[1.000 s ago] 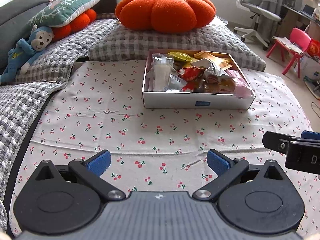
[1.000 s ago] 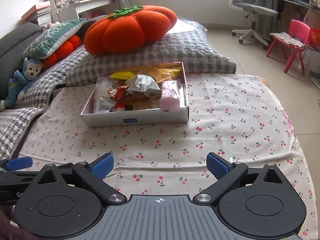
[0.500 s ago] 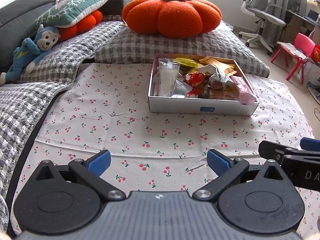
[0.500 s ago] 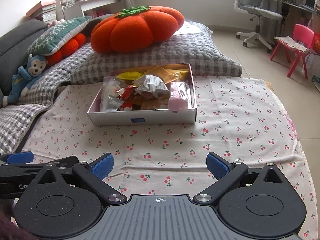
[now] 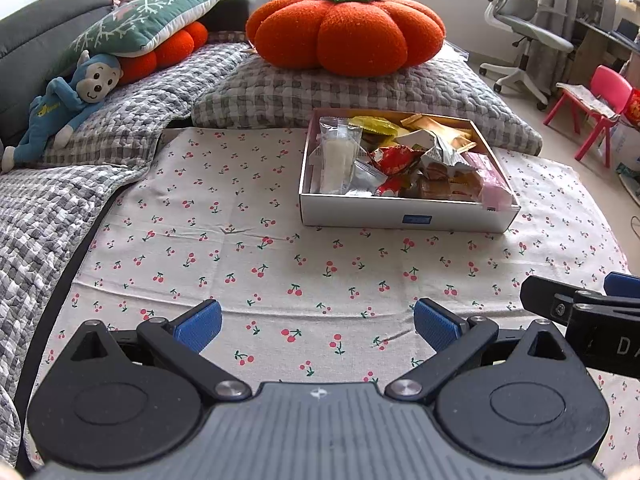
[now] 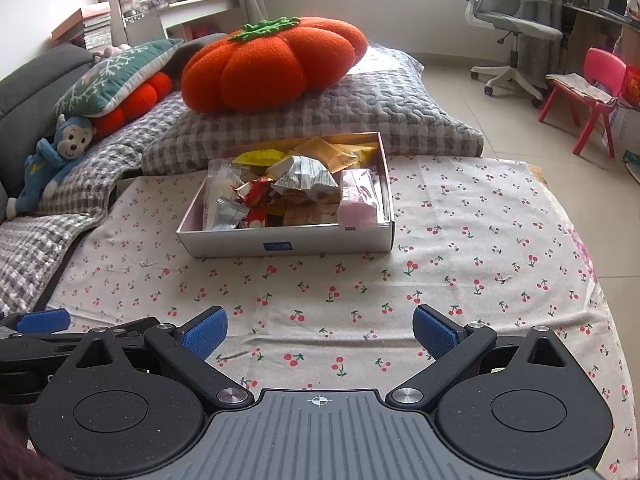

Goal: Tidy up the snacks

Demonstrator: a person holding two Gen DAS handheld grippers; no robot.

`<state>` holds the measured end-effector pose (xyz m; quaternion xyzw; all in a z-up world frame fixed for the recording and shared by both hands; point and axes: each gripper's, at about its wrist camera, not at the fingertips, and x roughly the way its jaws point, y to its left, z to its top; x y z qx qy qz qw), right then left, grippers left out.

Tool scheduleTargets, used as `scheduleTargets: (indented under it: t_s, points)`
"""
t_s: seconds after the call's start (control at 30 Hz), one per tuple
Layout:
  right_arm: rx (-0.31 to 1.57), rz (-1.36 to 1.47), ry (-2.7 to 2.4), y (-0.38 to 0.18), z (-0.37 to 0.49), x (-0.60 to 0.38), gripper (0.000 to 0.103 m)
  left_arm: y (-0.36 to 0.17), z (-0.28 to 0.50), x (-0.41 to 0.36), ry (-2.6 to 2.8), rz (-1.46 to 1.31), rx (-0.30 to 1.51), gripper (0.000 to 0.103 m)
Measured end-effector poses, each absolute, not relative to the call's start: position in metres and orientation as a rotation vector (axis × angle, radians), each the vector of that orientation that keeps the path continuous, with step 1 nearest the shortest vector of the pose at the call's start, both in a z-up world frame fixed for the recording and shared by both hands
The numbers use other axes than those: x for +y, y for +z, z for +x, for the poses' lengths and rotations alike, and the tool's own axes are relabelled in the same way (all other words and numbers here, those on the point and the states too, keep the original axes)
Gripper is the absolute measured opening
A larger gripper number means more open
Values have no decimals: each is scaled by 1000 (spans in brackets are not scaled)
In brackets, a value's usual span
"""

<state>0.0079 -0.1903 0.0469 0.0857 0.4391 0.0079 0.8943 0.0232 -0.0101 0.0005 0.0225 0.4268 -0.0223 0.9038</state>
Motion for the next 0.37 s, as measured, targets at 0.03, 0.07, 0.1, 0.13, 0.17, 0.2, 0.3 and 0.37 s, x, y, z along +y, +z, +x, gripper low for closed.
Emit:
scheduleTargets:
  t_s: [0.03, 0.07, 0.1, 0.13, 0.17, 0.2, 0.3, 0.37]
  points:
    - [910, 178, 17, 47, 8, -190, 100, 1, 23, -10, -46, 47, 883, 103]
    - [910, 178, 17, 47, 8, -190, 100, 1, 23, -10, -47, 48, 882, 103]
    - [909, 178, 18, 48, 8, -190, 100, 1, 23, -10, -49, 48, 882, 103]
    - [909, 177, 18, 47, 8, -190, 100, 1, 23, -10, -50, 49, 882, 103]
    - [910, 177, 17, 47, 8, -190, 100, 1, 23, -10, -51, 50, 882, 103]
    - [910, 175, 16, 48, 7, -190, 100, 0, 23, -10, -52, 53, 883, 103]
    - [909, 173, 13, 48, 6, -190, 100, -1, 22, -11, -58, 58, 886, 102]
    - [909, 175, 12, 48, 5, -190, 100, -2, 22, -11, -66, 63, 889, 102]
